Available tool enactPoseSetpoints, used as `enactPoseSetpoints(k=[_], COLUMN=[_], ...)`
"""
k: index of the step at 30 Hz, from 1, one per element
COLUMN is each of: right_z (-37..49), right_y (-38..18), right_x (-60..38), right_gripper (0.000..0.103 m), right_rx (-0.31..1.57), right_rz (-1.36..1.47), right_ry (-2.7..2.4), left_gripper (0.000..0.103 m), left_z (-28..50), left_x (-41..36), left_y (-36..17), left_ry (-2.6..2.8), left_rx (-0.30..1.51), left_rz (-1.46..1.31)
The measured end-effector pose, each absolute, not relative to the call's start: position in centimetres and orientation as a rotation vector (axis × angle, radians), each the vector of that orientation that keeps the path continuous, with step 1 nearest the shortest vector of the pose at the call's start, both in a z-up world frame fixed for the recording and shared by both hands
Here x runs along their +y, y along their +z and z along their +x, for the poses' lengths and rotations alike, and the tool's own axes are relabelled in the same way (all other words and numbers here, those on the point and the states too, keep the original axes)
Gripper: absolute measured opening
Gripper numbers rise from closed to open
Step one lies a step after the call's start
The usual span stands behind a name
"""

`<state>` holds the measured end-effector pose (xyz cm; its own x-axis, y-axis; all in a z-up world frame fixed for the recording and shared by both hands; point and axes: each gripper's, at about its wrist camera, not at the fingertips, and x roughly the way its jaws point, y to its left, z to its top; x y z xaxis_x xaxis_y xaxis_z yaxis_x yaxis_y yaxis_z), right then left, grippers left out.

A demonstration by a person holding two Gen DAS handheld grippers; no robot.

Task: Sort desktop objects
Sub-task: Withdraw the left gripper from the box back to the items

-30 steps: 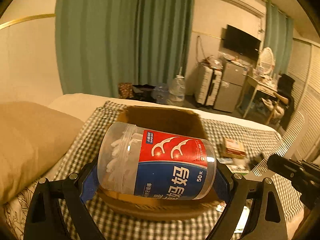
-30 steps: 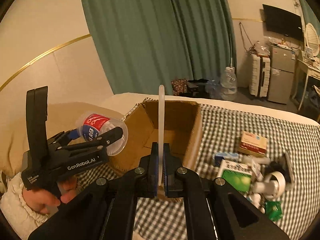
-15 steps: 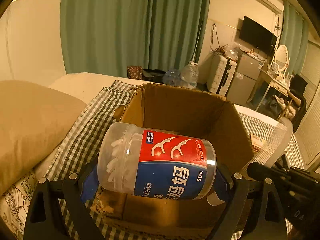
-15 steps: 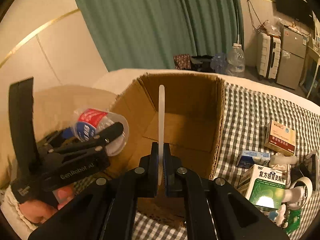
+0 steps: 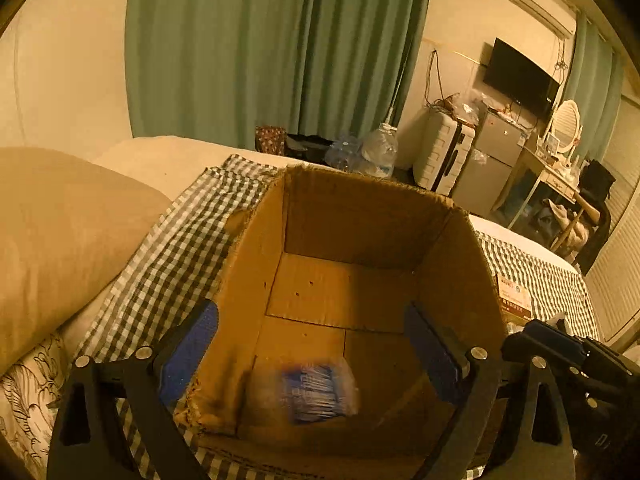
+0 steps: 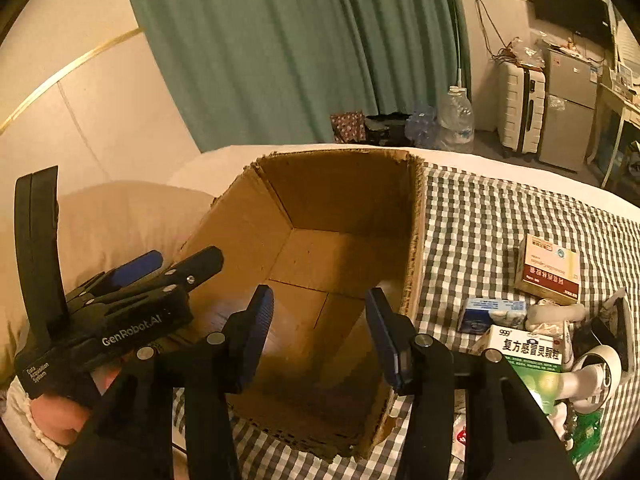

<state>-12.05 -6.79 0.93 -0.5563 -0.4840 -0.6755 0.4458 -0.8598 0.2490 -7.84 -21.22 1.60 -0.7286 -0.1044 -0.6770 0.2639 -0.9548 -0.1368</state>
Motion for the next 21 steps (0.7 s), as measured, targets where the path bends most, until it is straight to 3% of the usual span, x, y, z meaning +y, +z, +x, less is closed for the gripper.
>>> enactPoseSetpoints(k=[6,21], right_z=[-10.5,-3.4], right_y=[2.6,7.5], right_x=[-4.5,5.8], right_gripper=[0.048,0.048], right_rx=[-0.082,-0.117], right_rz=[1.001,0.865], right_ry=[-2.435,-2.611], left_gripper=[0.098,0.099], left_z=[-5.7,-2.3], left_x=[-19.8,-10.5], left_y=[4.4,9.8], left_ry=[-2.791,-2.813], left_rx=[0.36,0.147], left_rz=[0.934,0.937])
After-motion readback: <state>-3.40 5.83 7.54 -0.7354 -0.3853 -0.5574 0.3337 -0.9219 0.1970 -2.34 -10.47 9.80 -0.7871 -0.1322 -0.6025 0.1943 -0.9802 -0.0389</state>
